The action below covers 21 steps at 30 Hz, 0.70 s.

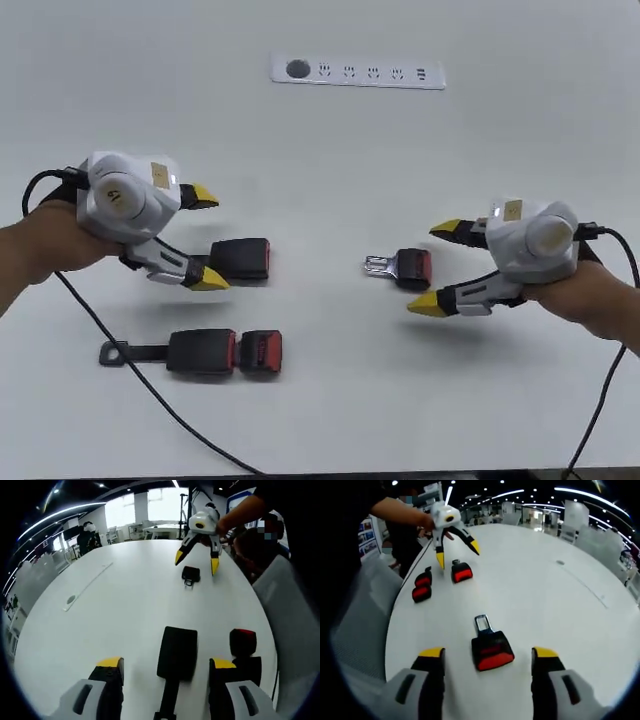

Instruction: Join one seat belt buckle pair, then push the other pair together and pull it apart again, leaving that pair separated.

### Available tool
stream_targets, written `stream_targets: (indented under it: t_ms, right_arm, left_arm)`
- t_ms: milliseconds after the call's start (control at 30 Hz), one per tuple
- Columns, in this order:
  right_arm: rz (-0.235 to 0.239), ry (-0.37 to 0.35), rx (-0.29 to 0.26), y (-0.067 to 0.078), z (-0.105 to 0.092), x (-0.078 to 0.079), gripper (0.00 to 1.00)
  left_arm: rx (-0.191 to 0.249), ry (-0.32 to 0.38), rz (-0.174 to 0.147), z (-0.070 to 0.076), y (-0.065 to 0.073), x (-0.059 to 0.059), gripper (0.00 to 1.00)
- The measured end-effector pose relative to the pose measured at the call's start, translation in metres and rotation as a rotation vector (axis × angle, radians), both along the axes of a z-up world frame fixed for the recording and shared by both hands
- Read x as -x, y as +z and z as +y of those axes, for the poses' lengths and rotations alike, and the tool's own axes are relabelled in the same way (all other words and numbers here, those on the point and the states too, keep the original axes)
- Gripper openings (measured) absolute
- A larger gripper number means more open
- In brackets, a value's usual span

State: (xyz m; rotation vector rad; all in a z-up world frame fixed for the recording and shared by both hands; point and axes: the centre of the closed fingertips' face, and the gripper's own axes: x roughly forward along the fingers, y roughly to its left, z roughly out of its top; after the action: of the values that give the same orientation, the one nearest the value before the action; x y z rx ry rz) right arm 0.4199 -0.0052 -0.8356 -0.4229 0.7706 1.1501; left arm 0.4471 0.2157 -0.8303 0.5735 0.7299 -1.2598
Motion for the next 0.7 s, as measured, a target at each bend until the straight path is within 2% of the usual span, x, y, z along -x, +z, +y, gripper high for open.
stream_targets:
  t_ms: [100, 267, 333, 367, 400, 467, 500, 533, 567, 600, 667, 700]
  right_arm:
    - [0.014, 0.021, 0.003, -0.004, -0.002, 0.002, 0.67]
    - [0.026, 0.054, 0.024, -0.012, -0.006, 0.004, 0.62]
    - [0.028, 0.086, 0.053, -0.018, -0.009, 0.007, 0.59]
    - [-0.023, 0.126, 0.009, -0.012, 0.0, 0.004, 0.58]
    - [0.008, 0.099, 0.028, -0.013, -0.005, 0.005, 0.57]
    - [0.011, 0.099, 0.02, -0.011, -0.003, 0.004, 0.55]
    - [0.004, 0.107, 0.017, -0.011, -0.002, 0.004, 0.53]
    - [-0.011, 0.128, 0.01, -0.009, 0.001, 0.004, 0.51]
    - [-0.016, 0.141, 0.014, -0.009, 0.001, 0.005, 0.48]
    - [-0.017, 0.151, 0.018, -0.011, 0.001, 0.006, 0.46]
    - [-0.061, 0.176, 0.032, -0.013, -0.001, 0.002, 0.42]
    - [-0.062, 0.173, 0.026, -0.013, -0.002, 0.002, 0.4]
  left_arm:
    - [-0.019, -0.023, 0.02, 0.0, -0.009, 0.005, 0.7]
    - [-0.039, -0.029, 0.021, 0.006, -0.015, 0.006, 0.63]
    - [-0.035, -0.041, 0.027, 0.004, -0.016, 0.009, 0.6]
    - [-0.036, -0.046, 0.026, 0.004, -0.016, 0.009, 0.59]
    - [-0.043, -0.057, 0.022, 0.003, -0.018, 0.01, 0.59]
    - [-0.058, -0.066, 0.02, 0.003, -0.021, 0.01, 0.56]
    - [-0.062, -0.072, 0.023, 0.003, -0.023, 0.011, 0.53]
    - [-0.05, -0.086, -0.003, 0.001, -0.021, 0.009, 0.52]
    - [-0.048, -0.064, 0.015, 0.002, -0.021, 0.009, 0.52]
    - [-0.045, -0.064, 0.013, 0.002, -0.021, 0.009, 0.5]
    - [-0.037, -0.066, 0.012, 0.002, -0.021, 0.007, 0.48]
    - [-0.033, -0.072, 0.012, 0.001, -0.021, 0.008, 0.45]
